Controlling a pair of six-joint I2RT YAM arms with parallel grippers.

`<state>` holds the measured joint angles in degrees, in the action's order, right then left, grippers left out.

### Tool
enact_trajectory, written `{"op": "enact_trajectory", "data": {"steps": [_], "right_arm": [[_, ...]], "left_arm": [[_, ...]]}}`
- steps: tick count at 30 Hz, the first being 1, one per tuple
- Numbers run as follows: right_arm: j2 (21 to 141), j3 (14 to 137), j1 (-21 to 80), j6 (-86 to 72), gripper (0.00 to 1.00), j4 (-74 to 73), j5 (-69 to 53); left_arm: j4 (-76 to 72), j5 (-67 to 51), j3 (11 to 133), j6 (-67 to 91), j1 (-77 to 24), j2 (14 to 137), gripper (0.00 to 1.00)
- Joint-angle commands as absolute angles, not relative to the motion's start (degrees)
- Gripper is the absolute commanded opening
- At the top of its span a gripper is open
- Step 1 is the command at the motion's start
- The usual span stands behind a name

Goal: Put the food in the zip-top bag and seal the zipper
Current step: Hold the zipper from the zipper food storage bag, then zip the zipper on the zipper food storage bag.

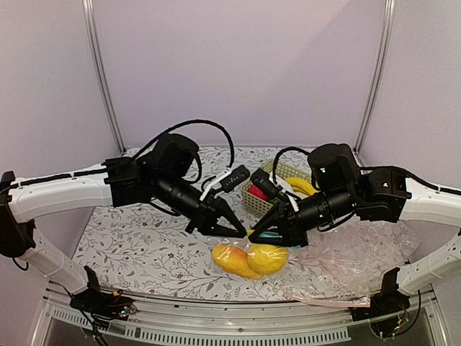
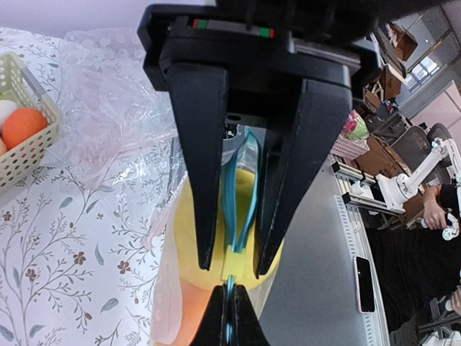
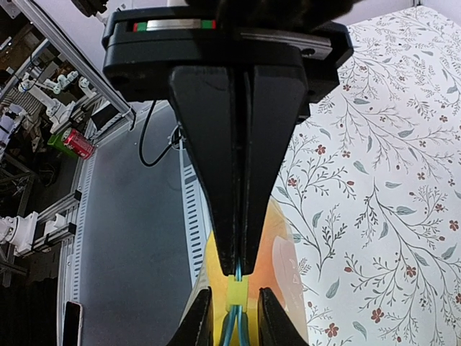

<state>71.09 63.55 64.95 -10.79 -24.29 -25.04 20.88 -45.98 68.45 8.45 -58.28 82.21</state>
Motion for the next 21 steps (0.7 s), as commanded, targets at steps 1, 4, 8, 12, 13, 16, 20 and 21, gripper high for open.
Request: {"op": "enact_trajectory", "data": {"steps": [1,4,8,12,13,16,20,21], "right_arm": [[71.41,62.64,65.65,-11.48,0.21,-22.8,-26.3],[71.59,62.52,65.65,-11.64,0.19,-22.09,-26.27],[71.66,62.57,65.64,-11.86,0.11,-21.55,-26.28],[71.38,62.31,65.63,-11.78,0.0,-21.54,-25.67],[71.09,62.23,65.65,-11.84,0.0,-21.61,-25.4],[70.28,61.77,65.6,-11.87,0.0,-21.91,-24.55],[68.82,61.48,65.65,-11.49,0.0,-24.16,-22.36],[68.38,61.42,65.57,-11.44,0.0,-24.63,-21.92]], "left_arm": [[17.93,-47.41,67.94,9.5,-57.53,81.29,0.0],[17.82,-47.68,67.95,9.58,-57.5,81.3,0.0],[17.96,-47.79,67.86,9.49,-57.56,81.39,0.0],[18.71,-47.47,67.9,9.08,-57.53,81.31,0.0],[18.97,-47.2,67.81,8.88,-57.44,81.23,0.0],[20.19,-46.46,67.81,8.05,-57.24,80.96,0.0],[23.5,-44.89,67.68,5.86,-56.4,80.37,0.0],[25.31,-44.05,67.74,4.8,-56.08,80.22,0.0]]}}
